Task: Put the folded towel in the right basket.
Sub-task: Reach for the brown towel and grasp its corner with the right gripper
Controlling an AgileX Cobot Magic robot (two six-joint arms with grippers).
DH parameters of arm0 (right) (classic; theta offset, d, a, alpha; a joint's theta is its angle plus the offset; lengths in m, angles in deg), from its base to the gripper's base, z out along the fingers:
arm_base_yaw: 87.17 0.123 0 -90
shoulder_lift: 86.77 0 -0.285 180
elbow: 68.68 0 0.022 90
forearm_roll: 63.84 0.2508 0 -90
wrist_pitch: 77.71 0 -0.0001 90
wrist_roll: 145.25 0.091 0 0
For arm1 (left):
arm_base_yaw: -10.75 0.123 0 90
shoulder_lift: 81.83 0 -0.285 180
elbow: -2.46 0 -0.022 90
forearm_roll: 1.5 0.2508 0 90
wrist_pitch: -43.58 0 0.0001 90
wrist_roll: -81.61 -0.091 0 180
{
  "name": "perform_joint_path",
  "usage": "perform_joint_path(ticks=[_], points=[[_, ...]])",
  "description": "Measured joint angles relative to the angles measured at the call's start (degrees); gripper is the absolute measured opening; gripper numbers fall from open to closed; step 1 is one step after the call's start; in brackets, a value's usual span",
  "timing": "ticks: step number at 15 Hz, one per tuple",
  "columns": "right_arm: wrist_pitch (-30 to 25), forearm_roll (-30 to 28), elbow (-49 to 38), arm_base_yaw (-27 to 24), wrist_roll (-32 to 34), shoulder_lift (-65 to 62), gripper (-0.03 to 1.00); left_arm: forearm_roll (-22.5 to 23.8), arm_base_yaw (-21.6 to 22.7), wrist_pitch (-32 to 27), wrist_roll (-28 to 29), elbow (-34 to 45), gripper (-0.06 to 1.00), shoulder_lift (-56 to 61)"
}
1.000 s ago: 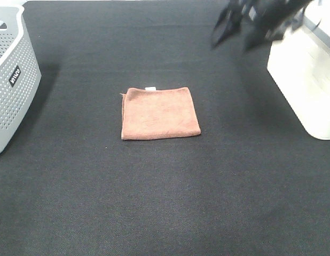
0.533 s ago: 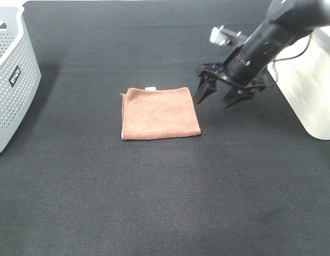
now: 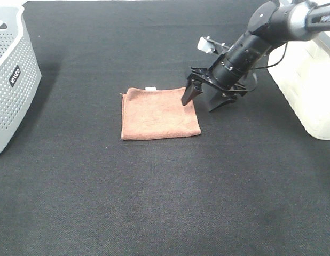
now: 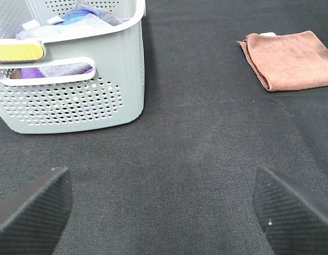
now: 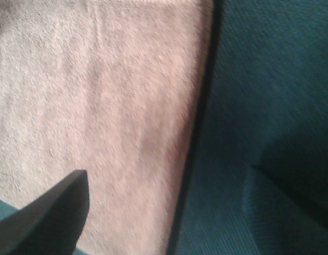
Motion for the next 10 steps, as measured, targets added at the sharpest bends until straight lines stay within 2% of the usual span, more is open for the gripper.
perform_joint_path(ticks=[4, 6, 7, 8, 9, 10], points=[[-2.1, 3.0, 4.6, 0.0, -0.2, 3.7, 0.75, 0.0, 0.0, 0.0, 0.0, 0.0, 0.87, 0.0], [-2.5, 3.4, 4.8, 0.1, -1.0, 4.2, 0.72, 0.0, 0.0, 0.0, 0.0, 0.0, 0.87, 0.0], [-2.5, 3.4, 4.8, 0.6, -2.3, 4.4, 0.66, 0.0, 0.0, 0.0, 0.0, 0.0, 0.87, 0.0], [-2.6, 3.3, 5.0, 2.1, -4.0, 4.8, 0.51, 0.0, 0.0, 0.0, 0.0, 0.0, 0.87, 0.0], [-2.6, 3.2, 5.3, 2.6, -4.2, 5.0, 0.44, 0.0, 0.0, 0.0, 0.0, 0.0, 0.87, 0.0], [-2.8, 3.0, 5.7, 3.2, -4.4, 5.4, 0.28, 0.0, 0.0, 0.0, 0.0, 0.0, 0.87, 0.0]])
